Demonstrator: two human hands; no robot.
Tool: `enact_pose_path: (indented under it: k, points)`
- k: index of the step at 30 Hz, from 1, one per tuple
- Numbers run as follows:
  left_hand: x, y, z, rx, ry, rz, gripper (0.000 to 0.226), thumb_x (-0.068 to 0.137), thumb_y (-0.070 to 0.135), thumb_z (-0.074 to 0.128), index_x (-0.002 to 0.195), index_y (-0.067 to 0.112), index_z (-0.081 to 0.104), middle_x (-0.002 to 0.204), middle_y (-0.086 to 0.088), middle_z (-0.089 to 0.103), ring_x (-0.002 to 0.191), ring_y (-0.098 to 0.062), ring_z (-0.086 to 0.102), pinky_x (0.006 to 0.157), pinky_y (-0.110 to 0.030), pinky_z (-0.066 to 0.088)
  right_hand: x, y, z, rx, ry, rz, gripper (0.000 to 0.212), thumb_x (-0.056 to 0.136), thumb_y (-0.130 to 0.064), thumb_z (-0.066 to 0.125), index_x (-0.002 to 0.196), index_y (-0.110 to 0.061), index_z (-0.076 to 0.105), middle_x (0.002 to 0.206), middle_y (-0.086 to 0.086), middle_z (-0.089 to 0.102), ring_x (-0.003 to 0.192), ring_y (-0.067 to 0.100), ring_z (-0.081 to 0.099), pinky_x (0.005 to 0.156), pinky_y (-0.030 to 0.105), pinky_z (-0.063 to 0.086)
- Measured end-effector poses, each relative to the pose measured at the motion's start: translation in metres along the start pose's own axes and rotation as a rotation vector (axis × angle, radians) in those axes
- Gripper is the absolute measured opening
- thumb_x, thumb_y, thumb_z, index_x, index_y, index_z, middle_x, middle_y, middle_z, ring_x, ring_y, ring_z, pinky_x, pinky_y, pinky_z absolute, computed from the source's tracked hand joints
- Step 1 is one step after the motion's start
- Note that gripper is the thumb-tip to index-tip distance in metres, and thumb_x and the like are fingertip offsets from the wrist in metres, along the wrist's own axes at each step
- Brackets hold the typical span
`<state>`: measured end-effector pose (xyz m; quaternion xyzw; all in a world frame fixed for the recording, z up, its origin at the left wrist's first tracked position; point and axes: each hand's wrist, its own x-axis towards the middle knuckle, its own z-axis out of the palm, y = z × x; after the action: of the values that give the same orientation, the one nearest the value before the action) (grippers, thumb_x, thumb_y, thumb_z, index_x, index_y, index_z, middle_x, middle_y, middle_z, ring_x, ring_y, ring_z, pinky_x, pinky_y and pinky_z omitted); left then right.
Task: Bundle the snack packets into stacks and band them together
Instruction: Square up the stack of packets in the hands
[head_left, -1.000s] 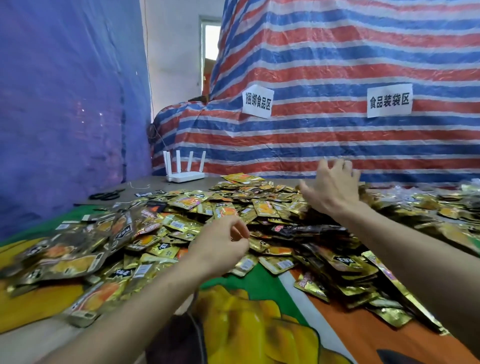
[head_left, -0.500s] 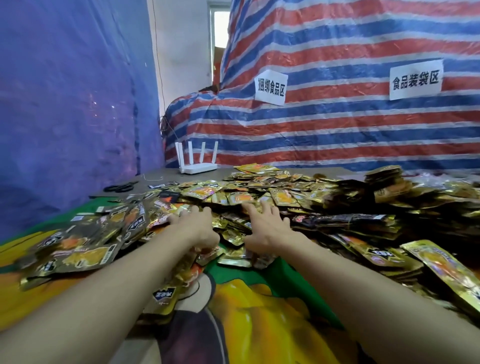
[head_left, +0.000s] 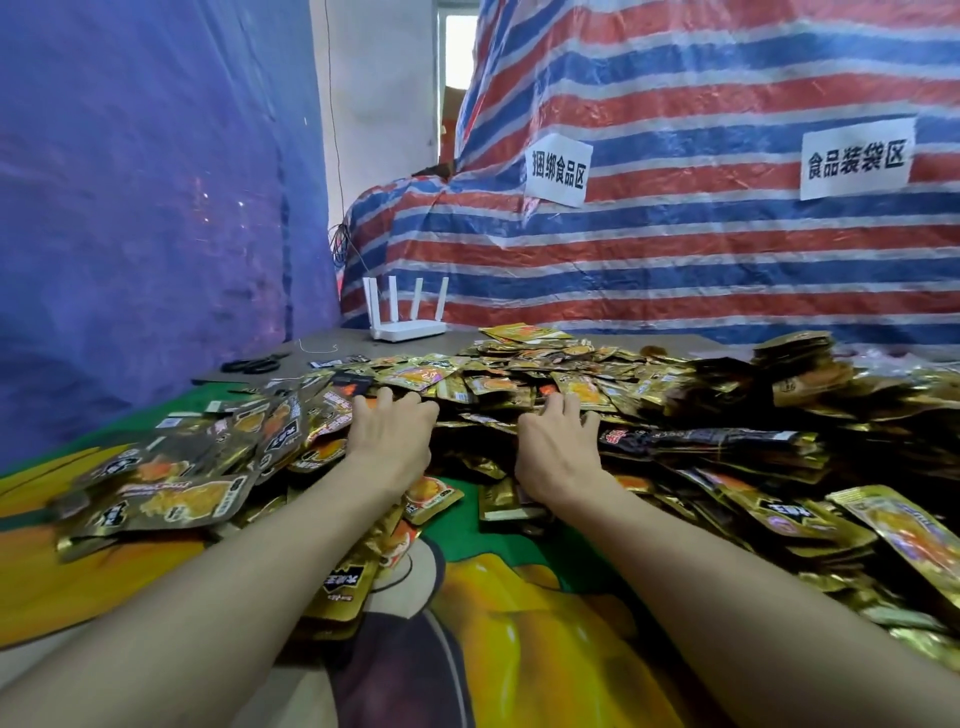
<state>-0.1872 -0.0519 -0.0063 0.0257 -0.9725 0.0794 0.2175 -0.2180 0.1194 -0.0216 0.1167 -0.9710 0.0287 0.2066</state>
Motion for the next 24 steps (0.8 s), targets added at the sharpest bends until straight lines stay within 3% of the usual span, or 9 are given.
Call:
enact_pose_path:
  k: [3,5,8,11,14,16,17,21,24]
  points:
    - [-0.004,-0.004,-0.009,-0.162,0.098,0.003,0.025,0.100,0.009,0.046,0.119,0.015,0.061,0.114,-0.006,0.062,0.112,-0.028,0.054,0.090,-0.041,0.044,-0.005,0.007,-0.010,0.183,0.085,-0.011,0.018,0.090,-0.003,0.054,0.103,-0.012,0.062,0.110,0.012,0.057,0.110,0.036,0.054,0.088,0.045,0.044]
    - [-0.008,-0.006,-0.017,-0.355,0.135,-0.042,0.019,0.101,0.007,0.043,0.106,0.009,0.062,0.107,-0.010,0.062,0.103,-0.032,0.059,0.087,-0.046,0.049,-0.009,0.013,-0.021,0.301,0.179,-0.003,0.017,0.087,-0.006,0.058,0.096,-0.017,0.067,0.089,0.004,0.064,0.091,0.031,0.063,0.075,0.037,0.047]
    - [-0.012,-0.005,-0.028,-0.594,0.183,-0.106,0.020,0.103,0.013,0.044,0.104,0.010,0.063,0.105,-0.010,0.065,0.095,-0.033,0.061,0.085,-0.049,0.052,-0.014,0.019,-0.040,0.512,0.292,0.094,0.011,0.088,-0.009,0.062,0.083,-0.018,0.066,0.072,0.000,0.064,0.070,0.026,0.060,0.059,0.033,0.045]
    - [-0.017,0.003,-0.038,-0.785,0.272,-0.167,0.022,0.106,0.024,0.045,0.101,0.015,0.065,0.092,-0.004,0.068,0.085,-0.028,0.063,0.077,-0.045,0.053,-0.016,0.023,-0.056,0.751,0.363,0.158,0.015,0.088,-0.006,0.063,0.074,-0.010,0.067,0.067,0.006,0.065,0.064,0.031,0.061,0.053,0.034,0.046]
    - [-0.022,0.013,-0.051,-0.963,0.357,-0.242,0.024,0.107,0.029,0.045,0.093,0.018,0.062,0.080,-0.001,0.066,0.075,-0.022,0.063,0.071,-0.039,0.052,-0.022,0.027,-0.066,0.932,0.431,0.177,0.018,0.091,-0.008,0.069,0.072,-0.008,0.067,0.068,0.003,0.066,0.063,0.027,0.062,0.048,0.034,0.049]
    - [-0.027,0.020,-0.062,-1.041,0.411,-0.279,0.024,0.106,0.028,0.047,0.090,0.017,0.062,0.079,-0.004,0.067,0.074,-0.022,0.063,0.069,-0.038,0.051,-0.029,0.028,-0.072,1.037,0.492,0.194,0.014,0.092,-0.015,0.073,0.081,-0.019,0.065,0.076,-0.009,0.064,0.068,0.007,0.061,0.050,0.014,0.045]
    - [-0.029,0.023,-0.068,-1.049,0.440,-0.291,0.024,0.106,0.027,0.048,0.090,0.016,0.061,0.080,-0.005,0.067,0.074,-0.022,0.062,0.067,-0.038,0.051,-0.033,0.028,-0.074,1.093,0.518,0.221,0.016,0.092,-0.017,0.074,0.083,-0.025,0.063,0.079,-0.013,0.064,0.073,0.002,0.061,0.055,0.010,0.046]
    - [-0.043,0.037,-0.081,-1.152,0.519,-0.264,0.017,0.105,0.021,0.050,0.098,0.010,0.062,0.088,-0.006,0.067,0.081,-0.024,0.063,0.073,-0.046,0.054,-0.052,0.029,-0.076,1.303,0.563,0.391,0.022,0.090,-0.022,0.077,0.073,-0.025,0.064,0.074,-0.007,0.069,0.075,0.014,0.071,0.059,0.024,0.055]
    - [-0.056,0.051,-0.083,-1.349,0.525,-0.310,0.013,0.105,0.018,0.050,0.100,0.016,0.061,0.091,0.000,0.067,0.082,-0.016,0.064,0.072,-0.036,0.056,-0.066,0.027,-0.076,1.529,0.529,0.511,0.018,0.088,-0.025,0.078,0.076,-0.017,0.067,0.069,-0.001,0.073,0.067,0.015,0.073,0.059,0.027,0.059]
